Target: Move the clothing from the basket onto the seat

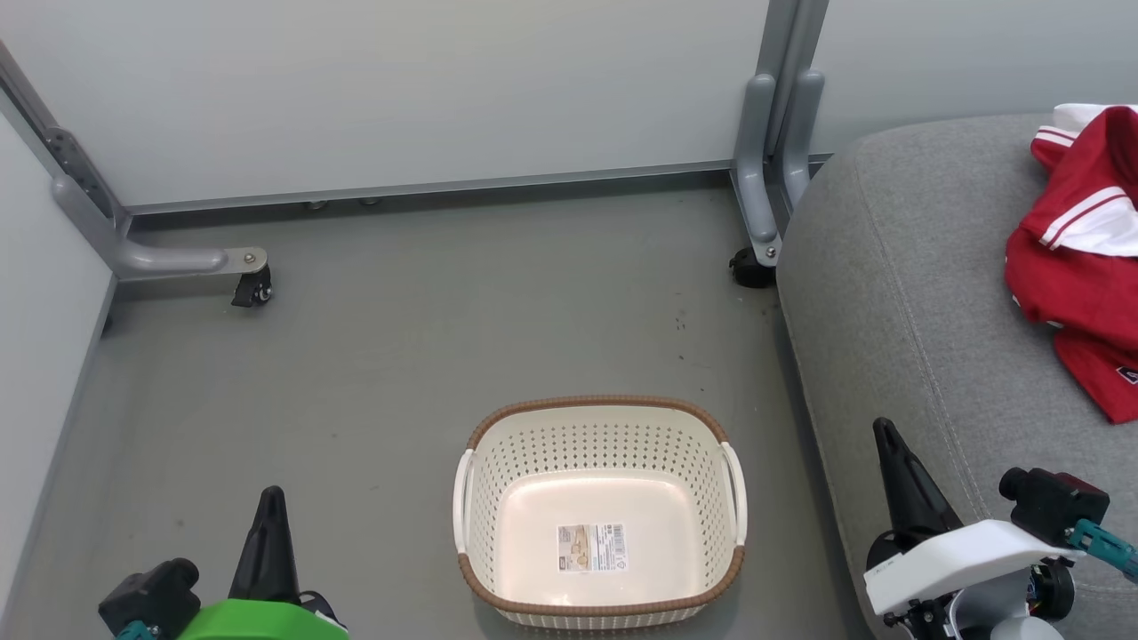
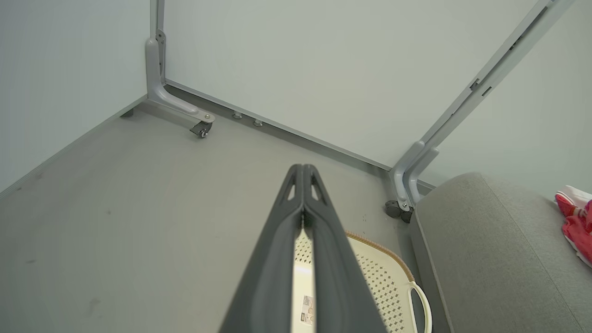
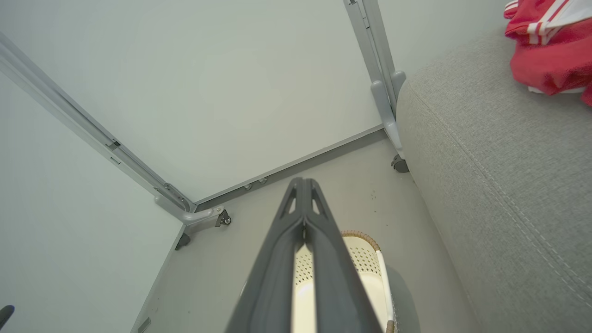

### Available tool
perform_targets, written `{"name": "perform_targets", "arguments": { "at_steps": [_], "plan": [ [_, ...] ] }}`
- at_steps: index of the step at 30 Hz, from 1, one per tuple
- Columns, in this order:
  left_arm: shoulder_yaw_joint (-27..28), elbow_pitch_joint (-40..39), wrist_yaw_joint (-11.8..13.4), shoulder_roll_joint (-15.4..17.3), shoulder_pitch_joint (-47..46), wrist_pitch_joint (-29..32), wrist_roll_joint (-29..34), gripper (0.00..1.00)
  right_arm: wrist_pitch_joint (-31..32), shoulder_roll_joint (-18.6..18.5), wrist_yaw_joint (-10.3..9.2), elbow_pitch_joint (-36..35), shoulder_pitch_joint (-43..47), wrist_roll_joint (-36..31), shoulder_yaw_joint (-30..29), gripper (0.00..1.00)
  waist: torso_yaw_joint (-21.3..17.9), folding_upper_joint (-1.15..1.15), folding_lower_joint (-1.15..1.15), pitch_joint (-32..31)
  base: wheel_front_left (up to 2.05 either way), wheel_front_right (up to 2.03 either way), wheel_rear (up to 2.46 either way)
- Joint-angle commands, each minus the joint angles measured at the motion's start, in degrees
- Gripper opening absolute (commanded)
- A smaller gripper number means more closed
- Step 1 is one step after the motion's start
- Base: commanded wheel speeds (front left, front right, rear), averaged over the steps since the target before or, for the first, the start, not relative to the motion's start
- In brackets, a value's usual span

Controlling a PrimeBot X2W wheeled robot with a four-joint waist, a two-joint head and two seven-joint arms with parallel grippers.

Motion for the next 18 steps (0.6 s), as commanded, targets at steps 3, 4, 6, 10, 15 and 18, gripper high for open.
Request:
{"name": "perform_targets", "arguments": {
  "at_steps": [3, 4, 6, 10, 15, 18],
  "plan": [
    [0.7, -0.4, -0.4, 0.2, -2.3, 0.8, -4.2, 0.0, 0.4, -0.4, 0.0, 0.0, -1.9, 4.5, -0.4, 0.0, 0.0, 0.0, 0.0, 0.0, 0.0, 0.0, 0.0],
    [0.8, -0.4, -0.5, 0.2, -2.4, 1.1, -5.3, 0.0, 0.5, -0.4, 0.0, 0.2, -2.0, 5.5, -0.5, 0.0, 0.0, 0.0, 0.0, 0.0, 0.0, 0.0, 0.0],
    [0.9, -0.3, -0.6, 0.2, -2.6, 1.6, -7.0, 0.0, 0.7, -0.5, 0.0, 0.5, -2.2, 7.4, -0.6, 0.0, 0.0, 0.0, 0.0, -0.1, 0.0, 0.0, 0.0],
    [1.3, -0.1, -0.7, 0.2, -3.2, 2.4, -10.5, 0.0, 1.1, -0.6, 0.0, 1.0, -2.7, 10.9, -0.8, 0.0, 0.0, 0.0, 0.0, -0.1, 0.0, 0.0, 0.0],
    [1.7, 0.0, -1.0, 0.2, -3.7, 3.4, -14.5, 0.0, 1.6, -0.8, 0.0, 1.7, -3.2, 15.1, -1.1, 0.0, 0.0, 0.0, 0.0, -0.1, 0.0, 0.0, 0.0],
    [1.9, 0.2, -1.1, 0.2, -4.1, 4.1, -16.9, 0.0, 1.9, -0.9, 0.0, 2.1, -3.5, 17.6, -1.3, 0.0, -0.1, 0.0, 0.0, -0.2, 0.0, 0.0, 0.0]
  ]
}}
